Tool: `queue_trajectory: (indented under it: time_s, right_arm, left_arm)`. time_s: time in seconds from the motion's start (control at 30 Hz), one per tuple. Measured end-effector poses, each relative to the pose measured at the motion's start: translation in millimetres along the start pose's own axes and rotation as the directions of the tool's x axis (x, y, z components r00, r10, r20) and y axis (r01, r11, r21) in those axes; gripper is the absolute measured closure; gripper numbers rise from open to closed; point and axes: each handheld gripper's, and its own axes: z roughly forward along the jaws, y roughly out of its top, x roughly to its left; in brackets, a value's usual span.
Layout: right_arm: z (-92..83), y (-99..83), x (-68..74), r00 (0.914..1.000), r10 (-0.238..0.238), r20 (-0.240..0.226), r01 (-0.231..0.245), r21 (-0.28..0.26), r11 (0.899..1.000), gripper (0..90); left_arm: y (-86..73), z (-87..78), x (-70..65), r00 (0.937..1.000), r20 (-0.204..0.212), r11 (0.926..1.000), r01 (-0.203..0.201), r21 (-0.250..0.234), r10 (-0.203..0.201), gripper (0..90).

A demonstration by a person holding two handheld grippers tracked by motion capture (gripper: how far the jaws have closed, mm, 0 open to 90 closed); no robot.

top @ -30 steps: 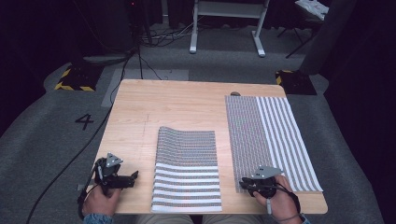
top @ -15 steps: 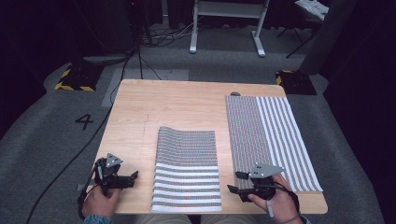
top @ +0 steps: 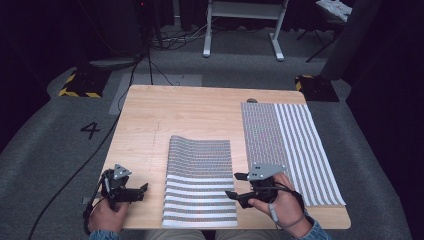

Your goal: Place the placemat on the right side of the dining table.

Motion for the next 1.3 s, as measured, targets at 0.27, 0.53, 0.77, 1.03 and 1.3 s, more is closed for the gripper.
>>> queue_trajectory:
  time_s: [0.27,0.53,0.77,1.03,1.3]
  right_arm:
    - [33.1,1.9,15.0,0.9998,-0.007,-0.016,0.007,0.056,0.998,29.2]
    - [54.0,-10.1,19.6,0.9995,0.007,-0.031,-0.005,0.076,0.997,25.6]
    - [73.2,-23.5,21.8,0.9996,-0.027,-0.008,0.028,0.12,0.992,20.9]
    - [82.9,-37.7,19.1,0.9988,-0.05,-0.003,0.05,0.132,0.99,20.1]
    - [87.2,-46.1,26.8,0.9959,-0.09,-0.009,0.09,0.09,0.992,5.8]
  left_arm:
    - [-0.1,0.2,-0.1,1.0,-0.001,1.0,0.0,-0.003,0.0,0.4]
    - [-0.2,0.3,-0.2,1.0,-0.002,1.0,0.0,-0.004,0.0,0.4]
    - [-0.2,0.3,-0.2,1.0,-0.003,1.0,0.0,-0.004,0.0,0.4]
    - [-0.2,0.3,-0.2,1.0,-0.002,1.0,0.001,-0.004,-0.001,0.4]
    - [-0.3,0.4,-0.4,1.0,-0.004,1.0,0.001,-0.006,-0.001,0.4]
